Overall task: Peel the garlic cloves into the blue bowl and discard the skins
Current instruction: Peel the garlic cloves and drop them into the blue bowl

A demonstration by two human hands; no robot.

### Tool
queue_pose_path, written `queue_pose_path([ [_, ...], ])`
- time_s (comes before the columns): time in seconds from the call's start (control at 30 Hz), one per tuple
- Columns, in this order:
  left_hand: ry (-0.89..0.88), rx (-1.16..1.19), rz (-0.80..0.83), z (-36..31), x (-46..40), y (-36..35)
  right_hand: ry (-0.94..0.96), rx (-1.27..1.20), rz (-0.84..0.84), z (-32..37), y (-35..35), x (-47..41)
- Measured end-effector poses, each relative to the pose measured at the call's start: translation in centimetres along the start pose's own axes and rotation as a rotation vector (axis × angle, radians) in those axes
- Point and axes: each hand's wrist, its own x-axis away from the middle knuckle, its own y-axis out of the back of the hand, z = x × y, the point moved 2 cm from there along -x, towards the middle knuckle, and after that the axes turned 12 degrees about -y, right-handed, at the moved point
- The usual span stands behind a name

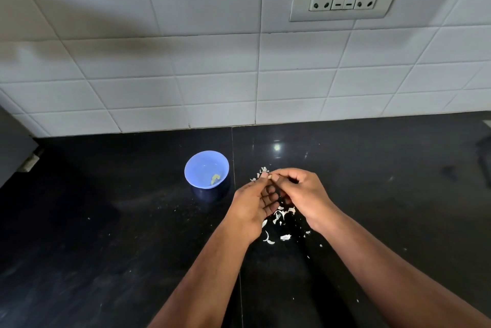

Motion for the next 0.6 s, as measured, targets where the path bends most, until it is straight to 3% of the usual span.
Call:
queue_pose_path([
  [0.17, 0.004, 0.134, -0.001, 0.0, 0.4, -1.1, -0.007, -0.127, -0.032, -0.1, -0.1, 0.3],
  [0.6, -0.046, 0.181, -0.045, 1.5, 0.5, -1.6, -0.198, -0.388, -0.114, -1.7, -1.8, 0.3],
])
